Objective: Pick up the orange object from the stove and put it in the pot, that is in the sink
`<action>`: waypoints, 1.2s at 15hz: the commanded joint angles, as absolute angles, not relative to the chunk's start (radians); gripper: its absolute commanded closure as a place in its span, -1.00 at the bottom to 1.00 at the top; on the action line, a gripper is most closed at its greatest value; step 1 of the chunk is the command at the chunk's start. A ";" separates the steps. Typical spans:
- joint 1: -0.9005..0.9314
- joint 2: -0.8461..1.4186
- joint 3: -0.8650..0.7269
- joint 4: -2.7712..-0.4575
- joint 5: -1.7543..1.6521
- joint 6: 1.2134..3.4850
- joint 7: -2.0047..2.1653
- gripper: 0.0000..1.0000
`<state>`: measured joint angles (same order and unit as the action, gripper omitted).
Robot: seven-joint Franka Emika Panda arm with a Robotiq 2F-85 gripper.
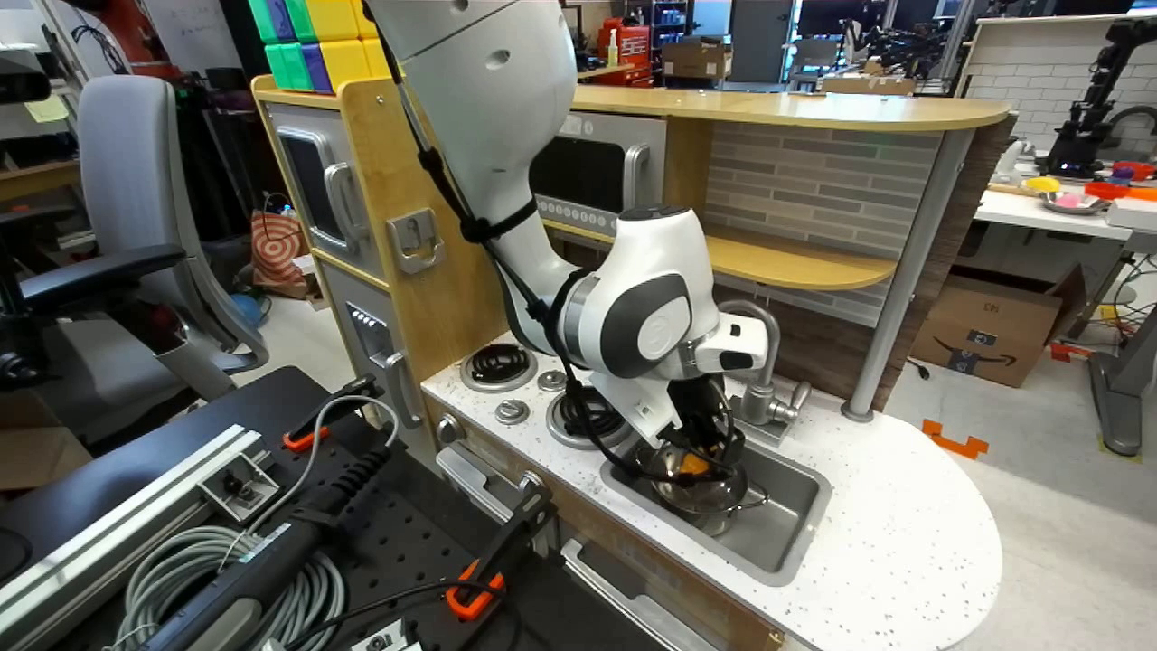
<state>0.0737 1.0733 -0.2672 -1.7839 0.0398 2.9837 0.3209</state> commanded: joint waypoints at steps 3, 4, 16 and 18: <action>0.114 1.197 -0.324 -1.622 0.072 2.906 0.386 0.62; 0.114 1.210 -0.325 -1.599 0.069 2.894 0.392 0.62; 0.136 1.299 -0.338 -1.466 0.004 2.754 0.387 -0.57; 0.143 1.295 -0.342 -1.478 -0.003 2.771 0.380 -0.85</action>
<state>0.1203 1.2760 -0.3196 -1.4991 0.0206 2.7781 0.3796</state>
